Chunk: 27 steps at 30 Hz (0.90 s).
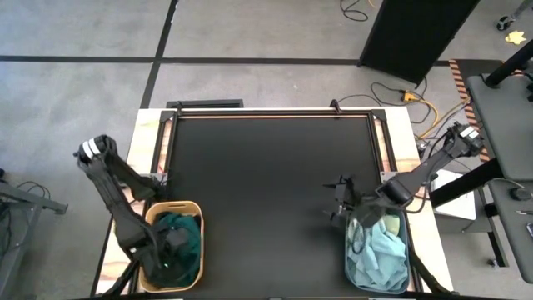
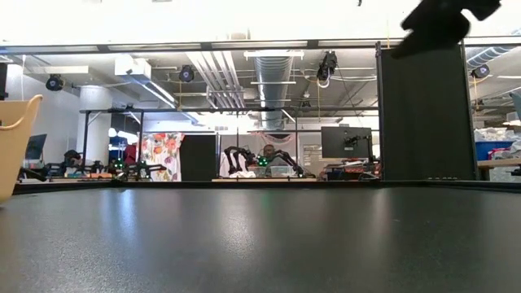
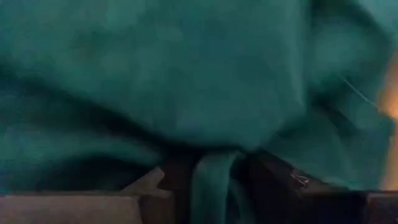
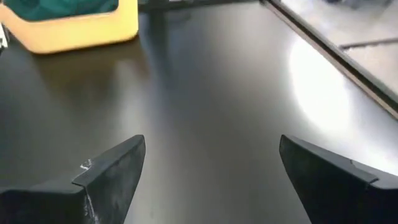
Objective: Sort microfiber towel by color & place in baskets
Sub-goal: Put the dark green microfiber towel into the yellow bin, then return to Home Position
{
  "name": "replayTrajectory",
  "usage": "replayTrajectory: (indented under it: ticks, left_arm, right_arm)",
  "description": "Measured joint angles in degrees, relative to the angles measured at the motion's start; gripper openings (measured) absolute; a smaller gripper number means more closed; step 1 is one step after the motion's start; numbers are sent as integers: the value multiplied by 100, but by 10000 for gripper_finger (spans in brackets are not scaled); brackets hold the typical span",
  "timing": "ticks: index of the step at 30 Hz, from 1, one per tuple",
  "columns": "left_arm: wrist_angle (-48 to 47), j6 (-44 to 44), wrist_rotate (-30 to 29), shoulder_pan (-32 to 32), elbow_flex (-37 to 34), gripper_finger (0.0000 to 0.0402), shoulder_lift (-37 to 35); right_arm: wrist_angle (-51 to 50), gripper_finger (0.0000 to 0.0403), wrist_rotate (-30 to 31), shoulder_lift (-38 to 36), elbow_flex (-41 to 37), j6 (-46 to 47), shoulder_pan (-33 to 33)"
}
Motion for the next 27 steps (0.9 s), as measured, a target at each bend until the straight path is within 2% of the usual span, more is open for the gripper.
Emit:
replayTrajectory:
  ticks: [2,6,8,11,14,18,21,24,27]
  left_arm:
    - [-333,-10,-233,11,269,118,-285]
    - [-825,182,-1566,34,635,126,-869]
    - [-987,358,-2009,131,627,127,-1137]
    - [-964,886,-2120,495,383,126,-1529]
    - [-665,1803,-2243,1086,30,119,-1935]
    - [645,3831,-3125,1959,-696,112,-2647]
    - [2049,5381,-3376,2665,-1426,101,-3285]
    - [3694,6586,-2837,3483,-2248,83,-3871]
    - [5143,7372,-1901,4368,-3027,66,-4246]
  right_arm:
    - [365,364,-71,74,-4,-400,-207]
    - [1236,364,-95,374,-13,-1333,-624]
    - [1670,364,-98,580,-13,-1804,-807]
    - [2395,364,-262,940,-13,-2515,-1112]
    - [3295,364,-406,1329,-15,-3049,-1445]
    - [4557,364,-798,1915,-15,-3952,-1892]
    - [5550,364,-1904,2281,-15,-4581,-2248]
    - [6252,364,-3088,2459,-17,-4830,-2577]
    - [6251,364,-3342,2322,-75,-4973,-2828]
